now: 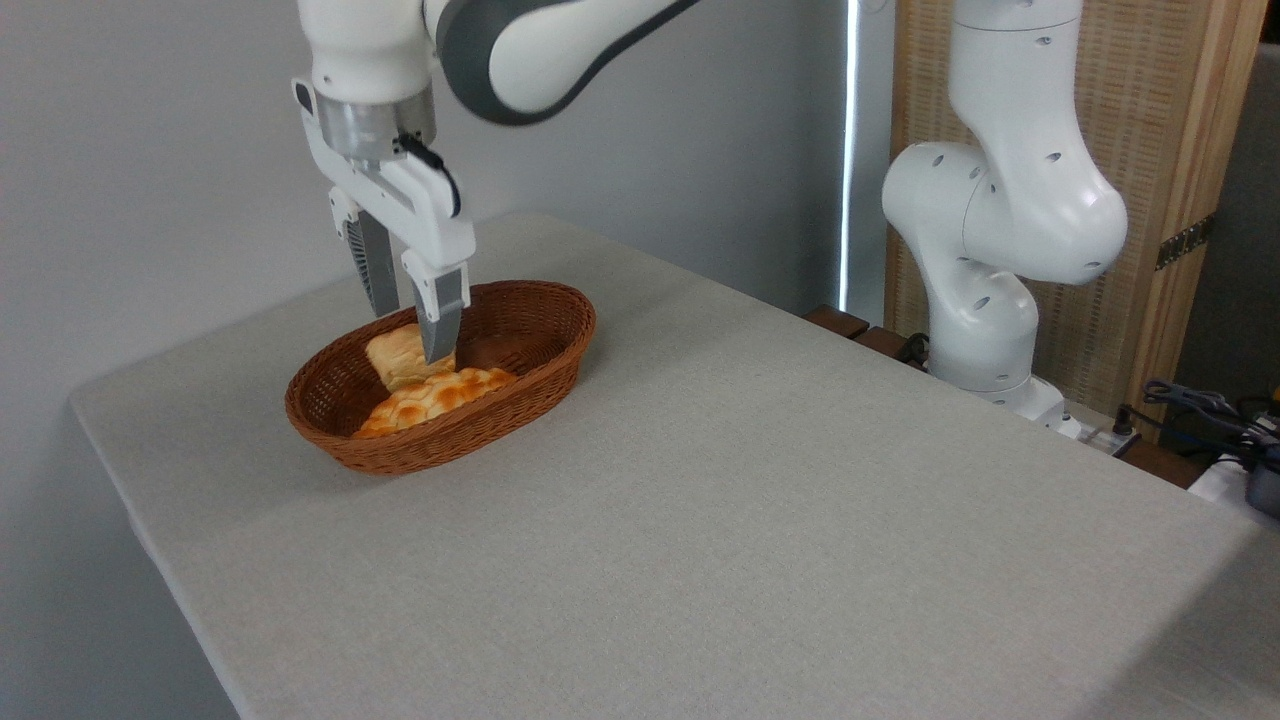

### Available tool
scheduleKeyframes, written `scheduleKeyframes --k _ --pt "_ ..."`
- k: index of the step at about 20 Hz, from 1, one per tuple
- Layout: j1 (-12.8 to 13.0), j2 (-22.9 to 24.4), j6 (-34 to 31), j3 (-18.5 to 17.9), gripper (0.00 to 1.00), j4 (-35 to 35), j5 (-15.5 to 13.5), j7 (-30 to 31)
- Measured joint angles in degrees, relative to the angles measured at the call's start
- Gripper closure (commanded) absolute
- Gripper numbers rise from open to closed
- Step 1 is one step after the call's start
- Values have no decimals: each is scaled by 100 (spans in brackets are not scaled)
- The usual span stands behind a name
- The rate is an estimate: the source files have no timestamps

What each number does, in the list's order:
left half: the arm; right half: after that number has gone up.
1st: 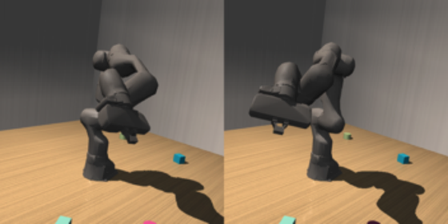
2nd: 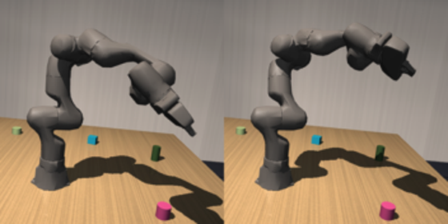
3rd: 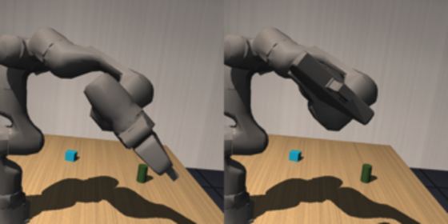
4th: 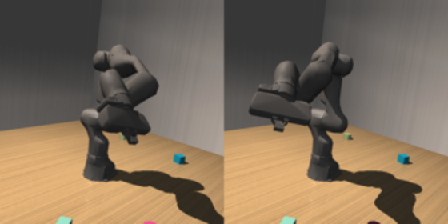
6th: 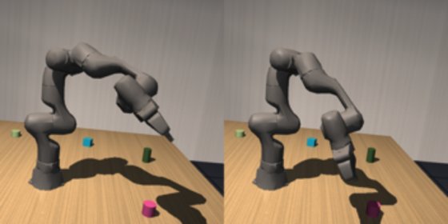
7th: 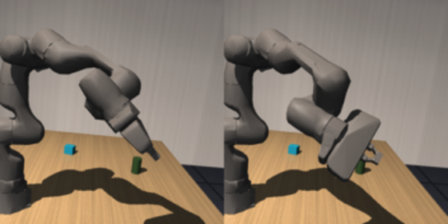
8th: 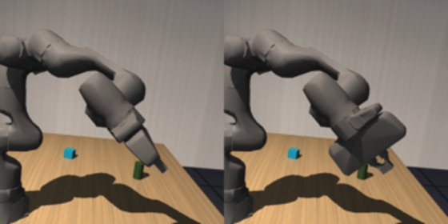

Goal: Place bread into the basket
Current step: 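Open the gripper to release the roll into the basket, then raise the open gripper up away from the basket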

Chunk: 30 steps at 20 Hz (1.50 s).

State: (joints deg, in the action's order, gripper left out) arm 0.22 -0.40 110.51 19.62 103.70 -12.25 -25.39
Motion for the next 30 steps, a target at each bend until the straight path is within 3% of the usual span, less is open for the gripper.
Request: scheduleKeyframes --k 4,7,9,14,19,23,30 --pt "-19 93 -852 -255 0 -478 726 -53" --pt "-19 91 -1138 -275 0 -603 1318 -101" --pt "-13 88 -1271 -362 0 -687 1555 -164" --pt "-4 62 -1434 -851 0 -847 1581 -620" --pt "259 56 -1565 -1443 0 -980 1581 -847" --pt "315 56 -1789 -1522 0 -1004 1580 -851" --pt "335 70 -1796 -1755 0 -1019 1321 -851"
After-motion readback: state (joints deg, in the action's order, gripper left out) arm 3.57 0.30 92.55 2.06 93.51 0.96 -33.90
